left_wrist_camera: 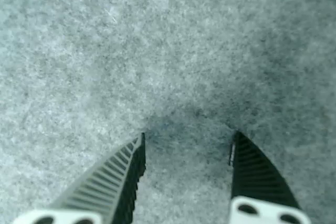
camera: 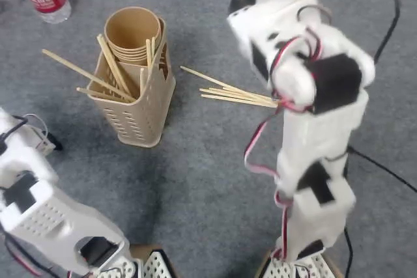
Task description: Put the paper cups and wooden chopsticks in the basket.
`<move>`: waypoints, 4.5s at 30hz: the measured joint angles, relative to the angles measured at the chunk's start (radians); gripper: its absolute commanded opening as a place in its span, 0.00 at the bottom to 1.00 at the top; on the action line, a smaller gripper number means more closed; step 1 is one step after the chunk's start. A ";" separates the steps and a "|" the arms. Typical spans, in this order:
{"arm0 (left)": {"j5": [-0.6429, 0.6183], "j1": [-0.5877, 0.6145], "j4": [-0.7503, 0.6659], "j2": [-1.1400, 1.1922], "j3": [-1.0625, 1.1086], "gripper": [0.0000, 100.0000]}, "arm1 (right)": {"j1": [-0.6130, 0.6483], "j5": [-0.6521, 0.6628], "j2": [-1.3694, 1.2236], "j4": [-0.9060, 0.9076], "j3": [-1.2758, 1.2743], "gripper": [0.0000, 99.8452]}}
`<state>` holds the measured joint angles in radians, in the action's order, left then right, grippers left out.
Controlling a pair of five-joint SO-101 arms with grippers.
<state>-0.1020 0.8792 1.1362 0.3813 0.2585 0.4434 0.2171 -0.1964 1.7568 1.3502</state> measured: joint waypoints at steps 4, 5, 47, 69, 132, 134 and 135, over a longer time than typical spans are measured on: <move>0.000 0.000 0.000 0.000 0.000 0.27 | 0.083 -0.074 0.235 0.000 -0.338 0.01; 0.000 0.000 0.000 0.000 0.000 0.27 | 0.104 -0.094 0.288 -0.005 -0.416 0.01; 0.000 0.000 0.000 0.000 0.000 0.27 | 0.519 -0.057 0.410 -1.485 -1.653 0.21; 0.000 0.000 0.000 0.000 0.000 0.27 | 0.571 0.124 -0.322 -1.134 -0.723 0.05; 0.000 0.000 0.000 0.000 0.000 0.27 | -0.201 0.666 -0.698 -0.002 -0.287 0.24; 0.000 0.000 0.000 0.000 0.000 0.27 | -0.183 0.675 -0.730 -0.002 -0.287 0.24; 0.000 0.000 0.000 0.000 0.000 0.27 | -0.173 0.675 -0.744 -0.002 -0.287 0.24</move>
<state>-0.1020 0.8792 1.1362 0.3813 0.2585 0.2700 0.8922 -0.9406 1.7553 1.0633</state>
